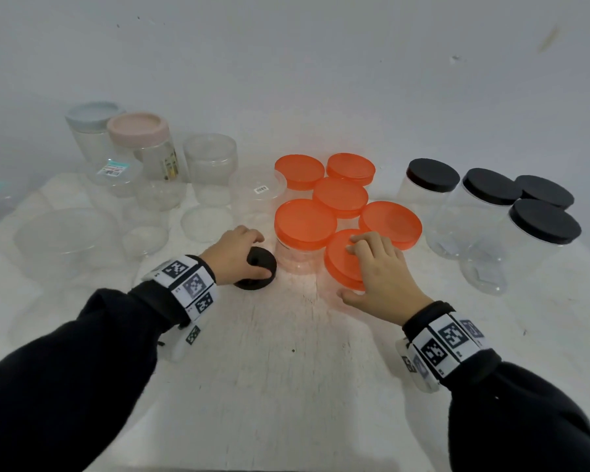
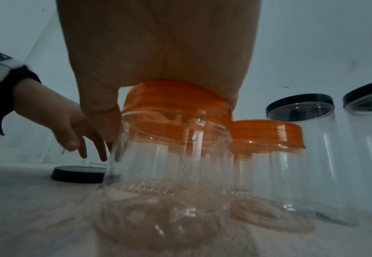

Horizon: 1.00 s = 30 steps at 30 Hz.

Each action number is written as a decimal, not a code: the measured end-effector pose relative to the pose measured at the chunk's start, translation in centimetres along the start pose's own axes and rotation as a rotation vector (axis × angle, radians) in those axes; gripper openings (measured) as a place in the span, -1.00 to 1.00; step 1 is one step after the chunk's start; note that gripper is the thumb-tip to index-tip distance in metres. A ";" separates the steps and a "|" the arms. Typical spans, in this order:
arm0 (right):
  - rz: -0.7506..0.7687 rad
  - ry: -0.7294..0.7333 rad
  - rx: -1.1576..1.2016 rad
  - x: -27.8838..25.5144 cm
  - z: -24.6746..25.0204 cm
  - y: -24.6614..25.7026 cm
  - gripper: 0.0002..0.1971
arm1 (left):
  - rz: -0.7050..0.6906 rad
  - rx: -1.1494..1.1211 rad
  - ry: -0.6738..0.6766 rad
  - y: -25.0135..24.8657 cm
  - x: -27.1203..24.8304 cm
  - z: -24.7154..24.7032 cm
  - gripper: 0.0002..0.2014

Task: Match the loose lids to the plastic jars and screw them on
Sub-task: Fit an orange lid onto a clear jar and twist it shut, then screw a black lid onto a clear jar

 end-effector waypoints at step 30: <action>0.279 -0.078 -0.015 3.6 3.8 5.3 -0.58 | -0.025 -0.132 -0.196 -0.1 -6.9 4.5 -0.19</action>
Point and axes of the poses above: each hand's wrist, its own x-axis towards the middle knuckle, its own z-axis out of the back of the hand, y = z × x, the point moved 6 cm from there along x, towards the middle knuckle, and after that the axes turned 4 degrees about z, right-handed, at the moved point
